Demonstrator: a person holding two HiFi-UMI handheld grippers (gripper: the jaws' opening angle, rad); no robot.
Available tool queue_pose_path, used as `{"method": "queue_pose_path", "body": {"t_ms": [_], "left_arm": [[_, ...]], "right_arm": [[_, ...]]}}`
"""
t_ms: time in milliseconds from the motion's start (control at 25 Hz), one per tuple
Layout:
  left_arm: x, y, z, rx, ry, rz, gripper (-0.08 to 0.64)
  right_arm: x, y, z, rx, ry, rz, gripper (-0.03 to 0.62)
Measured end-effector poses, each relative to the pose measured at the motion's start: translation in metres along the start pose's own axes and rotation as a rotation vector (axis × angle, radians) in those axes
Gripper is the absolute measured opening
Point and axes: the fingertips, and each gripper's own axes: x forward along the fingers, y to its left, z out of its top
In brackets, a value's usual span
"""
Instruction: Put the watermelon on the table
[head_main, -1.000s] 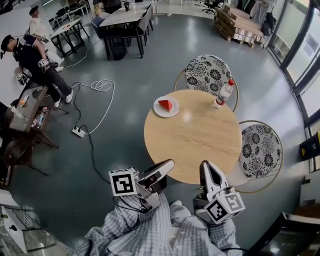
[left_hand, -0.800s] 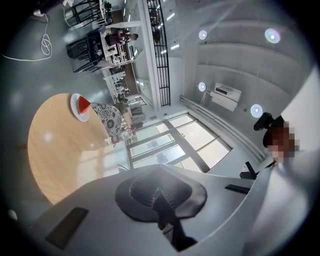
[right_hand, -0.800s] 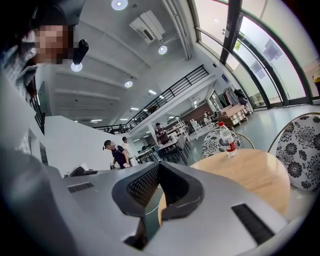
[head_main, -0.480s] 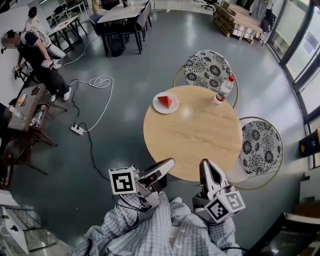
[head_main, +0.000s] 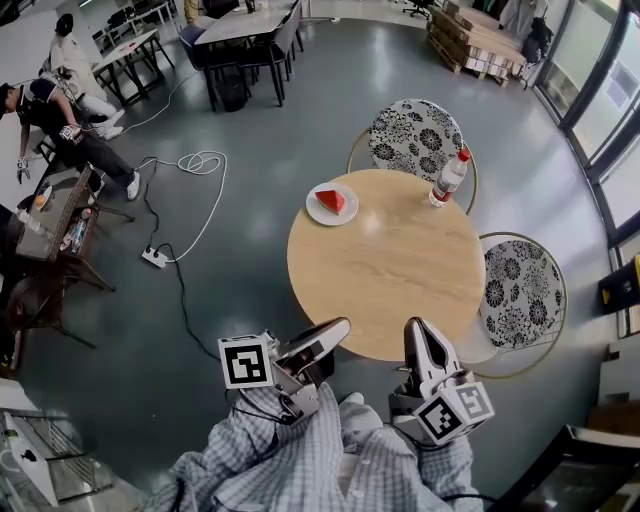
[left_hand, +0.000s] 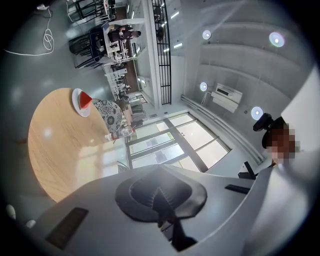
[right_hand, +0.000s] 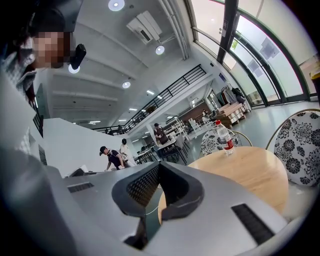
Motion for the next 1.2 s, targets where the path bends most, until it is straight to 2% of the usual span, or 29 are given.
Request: {"method": "queue_pose_path", "body": {"t_ms": [80, 480, 920, 1200], "left_arm": [[-0.002, 0.005, -0.001, 0.025, 0.013, 0.021, 0.006], [-0.004, 0.007, -0.002, 0.023, 0.007, 0.031, 0.006], [0.002, -0.004, 0.000, -0.055, -0.036, -0.021, 0.006], [0.001, 0.003, 0.001, -0.032, -0.025, 0.000, 0.006]], "right_arm": [[0.000, -0.001, -0.001, 0.000, 0.004, 0.001, 0.008], [0.004, 0.007, -0.007, -0.014, 0.034, 0.042, 0.008], [0.004, 0.005, -0.009, -0.011, 0.045, 0.042, 0.008], [0.007, 0.003, -0.011, -0.013, 0.050, 0.048, 0.008]]}}
